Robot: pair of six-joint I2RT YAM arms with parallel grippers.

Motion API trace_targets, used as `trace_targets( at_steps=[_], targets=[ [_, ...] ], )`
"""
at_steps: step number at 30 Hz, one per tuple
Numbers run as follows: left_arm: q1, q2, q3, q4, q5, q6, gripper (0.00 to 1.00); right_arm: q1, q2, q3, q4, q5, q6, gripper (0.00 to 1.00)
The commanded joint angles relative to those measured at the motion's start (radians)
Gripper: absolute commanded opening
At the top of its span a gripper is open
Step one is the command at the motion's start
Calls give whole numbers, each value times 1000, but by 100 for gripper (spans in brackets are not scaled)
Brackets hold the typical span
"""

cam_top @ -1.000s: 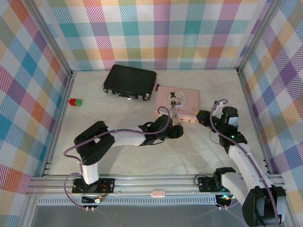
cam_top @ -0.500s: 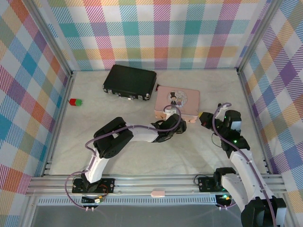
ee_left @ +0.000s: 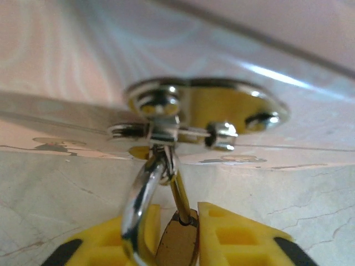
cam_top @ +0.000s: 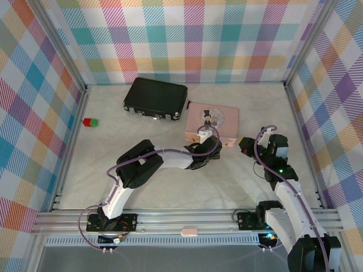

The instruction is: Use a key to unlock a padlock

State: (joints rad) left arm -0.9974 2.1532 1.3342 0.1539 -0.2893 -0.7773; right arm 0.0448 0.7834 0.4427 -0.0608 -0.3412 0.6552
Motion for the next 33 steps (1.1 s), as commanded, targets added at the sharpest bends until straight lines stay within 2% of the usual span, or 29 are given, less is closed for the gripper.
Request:
trace_targets(
  at_steps=[1,4,5,9,18,25,33],
  targets=[
    [16,-24,-47,6,47,-15,12,-7,0,-29,32,-36,35,0],
    [37,-64,-82,63,123,-73,1,-7,15,-46,54,-66,61,0],
    [43,-76,-92,87,147,-94,0,-9,18,-51,63,-74,70,0],
    [64,-134,-133,191,239,-173,0,-10,45,-79,117,-121,121,0],
    [104,-183,-200,403,345,-356,0,-19,115,-176,305,-200,270,0],
    [114,-181,-212,519,386,-440,0,-20,149,-224,364,-220,326,0],
    [114,-165,-216,618,413,-508,0,-19,321,-228,588,-256,401,0]
  ],
)
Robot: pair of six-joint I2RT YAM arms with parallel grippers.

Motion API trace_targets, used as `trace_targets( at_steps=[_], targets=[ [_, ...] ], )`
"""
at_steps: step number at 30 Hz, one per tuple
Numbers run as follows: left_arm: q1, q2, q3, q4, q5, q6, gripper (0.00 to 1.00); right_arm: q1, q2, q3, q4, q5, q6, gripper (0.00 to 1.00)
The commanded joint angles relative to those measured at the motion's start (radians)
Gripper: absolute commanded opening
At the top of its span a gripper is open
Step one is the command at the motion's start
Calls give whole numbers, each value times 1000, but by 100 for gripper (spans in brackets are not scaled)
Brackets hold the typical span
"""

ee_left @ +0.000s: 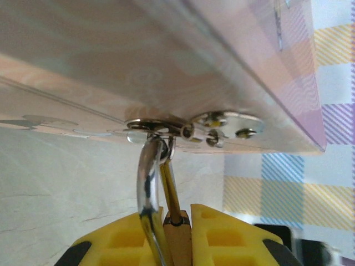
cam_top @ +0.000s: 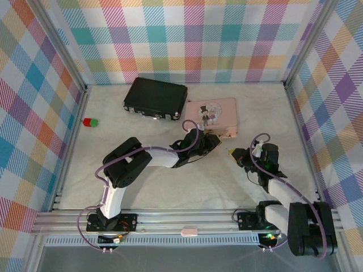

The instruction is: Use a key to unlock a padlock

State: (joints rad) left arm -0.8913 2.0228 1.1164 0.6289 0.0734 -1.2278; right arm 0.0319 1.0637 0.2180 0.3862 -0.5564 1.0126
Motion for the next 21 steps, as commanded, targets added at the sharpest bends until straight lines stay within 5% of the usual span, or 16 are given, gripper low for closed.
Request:
trace_targets(
  at_steps=[1,21],
  targets=[
    [7,-36,2,143,52,-57,0,-6,61,0,170,-46,54,0],
    [8,-28,14,149,45,-59,0,9,213,59,352,-76,93,0]
  ],
)
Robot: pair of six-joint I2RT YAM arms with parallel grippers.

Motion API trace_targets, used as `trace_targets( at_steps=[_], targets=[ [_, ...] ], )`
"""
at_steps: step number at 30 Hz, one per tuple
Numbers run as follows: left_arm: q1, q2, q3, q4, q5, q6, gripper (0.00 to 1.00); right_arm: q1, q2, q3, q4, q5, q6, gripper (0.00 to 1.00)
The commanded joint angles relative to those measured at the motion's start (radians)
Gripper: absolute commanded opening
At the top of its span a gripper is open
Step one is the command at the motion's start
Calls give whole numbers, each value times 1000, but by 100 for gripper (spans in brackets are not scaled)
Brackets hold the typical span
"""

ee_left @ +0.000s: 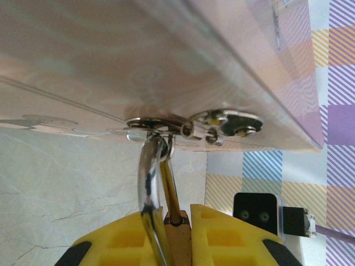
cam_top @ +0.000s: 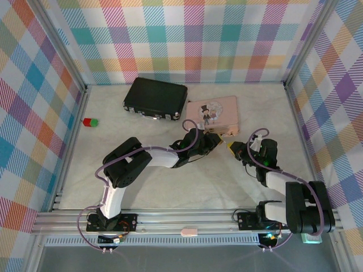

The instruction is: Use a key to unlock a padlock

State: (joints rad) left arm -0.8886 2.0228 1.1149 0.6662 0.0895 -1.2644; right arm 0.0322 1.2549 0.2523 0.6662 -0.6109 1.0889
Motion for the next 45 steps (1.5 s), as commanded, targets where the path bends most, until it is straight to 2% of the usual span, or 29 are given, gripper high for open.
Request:
trace_targets(
  at_steps=[1,18,25,45],
  targets=[
    [5,-28,15,112,29,-21,0,11,29,27,79,-22,18,0],
    [5,-22,10,128,23,-26,0,43,47,36,61,-17,21,0],
    [5,-20,5,131,13,-27,0,43,-9,24,-28,8,-3,0],
    [1,-12,14,138,18,-29,0,80,32,18,38,0,26,0]
  ],
)
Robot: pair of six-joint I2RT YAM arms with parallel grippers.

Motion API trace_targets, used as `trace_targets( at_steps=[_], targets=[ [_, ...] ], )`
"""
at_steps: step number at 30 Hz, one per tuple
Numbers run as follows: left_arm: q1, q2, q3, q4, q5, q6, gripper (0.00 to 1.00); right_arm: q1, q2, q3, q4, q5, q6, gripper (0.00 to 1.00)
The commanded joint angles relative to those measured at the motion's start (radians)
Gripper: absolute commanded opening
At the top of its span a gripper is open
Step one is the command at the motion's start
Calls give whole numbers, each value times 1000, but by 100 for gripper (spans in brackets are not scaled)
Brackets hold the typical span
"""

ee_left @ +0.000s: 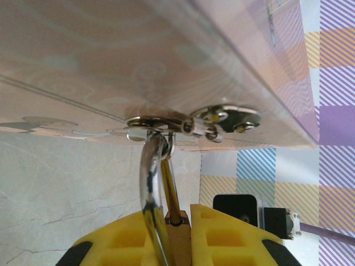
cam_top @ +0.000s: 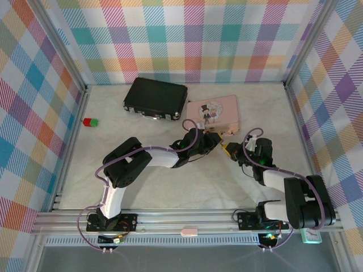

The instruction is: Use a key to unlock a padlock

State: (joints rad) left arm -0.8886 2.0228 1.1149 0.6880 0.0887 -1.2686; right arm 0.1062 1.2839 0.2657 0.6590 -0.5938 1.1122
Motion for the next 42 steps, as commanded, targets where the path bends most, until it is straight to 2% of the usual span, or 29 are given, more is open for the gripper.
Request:
trace_targets(
  at_steps=[1,13,23,42],
  targets=[
    [1,-13,15,116,19,-25,0,6,0,4,44,-14,0,0],
    [0,-21,-3,125,10,-26,0,4,-82,14,-112,59,-37,0],
    [0,-19,-10,137,9,-30,0,4,-137,7,-153,73,-46,0],
    [-10,-6,11,127,20,-29,0,4,-84,25,-36,40,-11,0]
  ],
)
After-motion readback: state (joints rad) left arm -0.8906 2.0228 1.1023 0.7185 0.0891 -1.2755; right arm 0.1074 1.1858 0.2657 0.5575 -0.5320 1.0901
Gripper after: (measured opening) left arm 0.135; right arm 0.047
